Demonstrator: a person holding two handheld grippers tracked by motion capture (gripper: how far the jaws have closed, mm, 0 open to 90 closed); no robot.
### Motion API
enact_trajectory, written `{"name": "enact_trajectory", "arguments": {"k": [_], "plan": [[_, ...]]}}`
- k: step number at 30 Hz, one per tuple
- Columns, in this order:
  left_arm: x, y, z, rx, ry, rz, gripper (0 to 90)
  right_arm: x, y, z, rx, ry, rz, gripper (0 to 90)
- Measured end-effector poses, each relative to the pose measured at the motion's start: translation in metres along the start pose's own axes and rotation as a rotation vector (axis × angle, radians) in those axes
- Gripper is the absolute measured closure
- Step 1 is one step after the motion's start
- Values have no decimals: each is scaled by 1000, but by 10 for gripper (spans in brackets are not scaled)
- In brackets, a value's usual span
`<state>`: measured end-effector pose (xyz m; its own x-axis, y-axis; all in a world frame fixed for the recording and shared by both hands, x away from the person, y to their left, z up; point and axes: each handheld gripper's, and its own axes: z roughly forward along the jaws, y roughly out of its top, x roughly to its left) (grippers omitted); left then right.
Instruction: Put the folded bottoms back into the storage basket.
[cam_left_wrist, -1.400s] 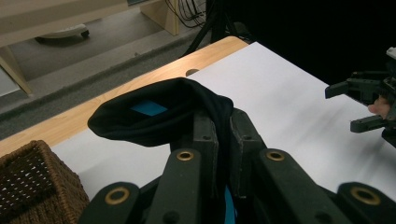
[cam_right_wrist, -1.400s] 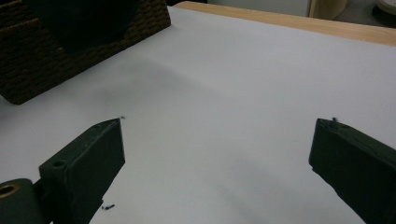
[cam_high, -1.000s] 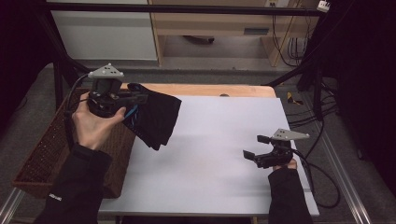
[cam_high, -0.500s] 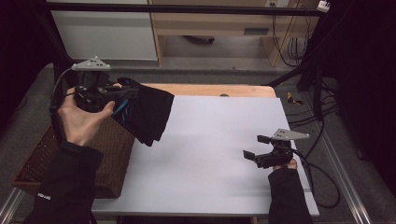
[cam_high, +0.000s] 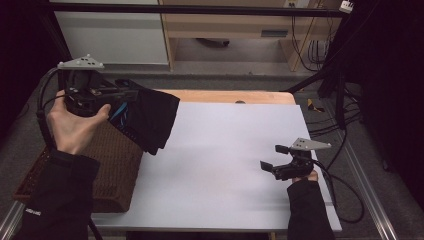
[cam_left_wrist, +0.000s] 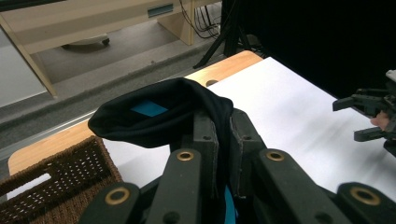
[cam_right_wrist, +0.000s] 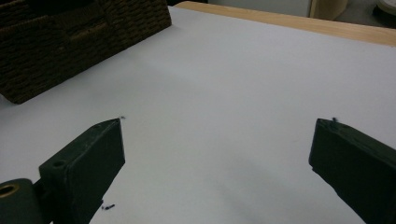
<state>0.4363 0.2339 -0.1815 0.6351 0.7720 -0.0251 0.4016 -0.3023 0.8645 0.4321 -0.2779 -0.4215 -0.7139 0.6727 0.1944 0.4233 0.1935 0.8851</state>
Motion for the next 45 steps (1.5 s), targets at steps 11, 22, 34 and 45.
{"name": "enact_trajectory", "arguments": {"k": [11,22,34,45], "plan": [[4,5,-12,-4,1,-12,833,0,0,0,2,0,-1,37],[11,8,-27,-14,25,-14,832,0,0,0,-1,2,0,37],[29,1,-39,-15,63,-43,832,0,0,0,-1,1,-1,37],[49,-12,-50,-12,104,-77,832,0,0,0,0,1,-3,37]]}}
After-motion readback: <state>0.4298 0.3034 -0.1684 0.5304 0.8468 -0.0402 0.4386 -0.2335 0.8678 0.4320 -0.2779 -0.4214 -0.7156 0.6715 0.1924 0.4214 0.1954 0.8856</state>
